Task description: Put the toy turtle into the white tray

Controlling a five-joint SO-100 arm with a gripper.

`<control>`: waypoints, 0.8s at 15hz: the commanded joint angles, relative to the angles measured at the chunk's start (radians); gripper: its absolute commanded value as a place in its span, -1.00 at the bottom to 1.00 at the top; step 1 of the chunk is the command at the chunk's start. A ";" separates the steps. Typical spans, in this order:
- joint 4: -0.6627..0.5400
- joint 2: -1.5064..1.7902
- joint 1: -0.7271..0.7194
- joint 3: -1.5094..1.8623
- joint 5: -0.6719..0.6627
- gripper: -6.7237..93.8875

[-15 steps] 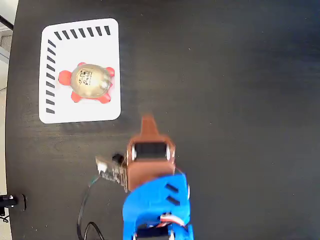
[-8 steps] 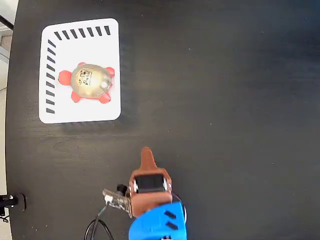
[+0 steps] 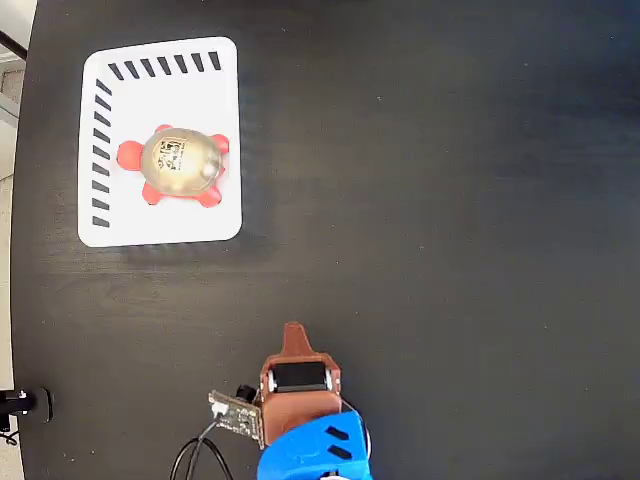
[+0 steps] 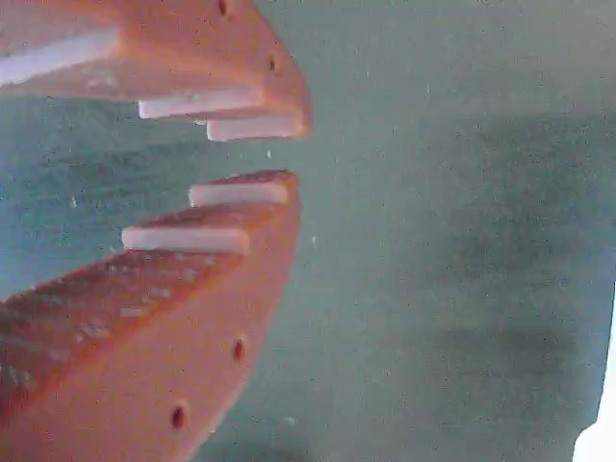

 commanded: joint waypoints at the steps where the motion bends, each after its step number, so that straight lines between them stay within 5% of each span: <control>1: 0.017 0.003 -0.017 -0.023 -0.011 -0.87; 12: 0.017 0.003 -0.008 -0.023 -0.003 -0.84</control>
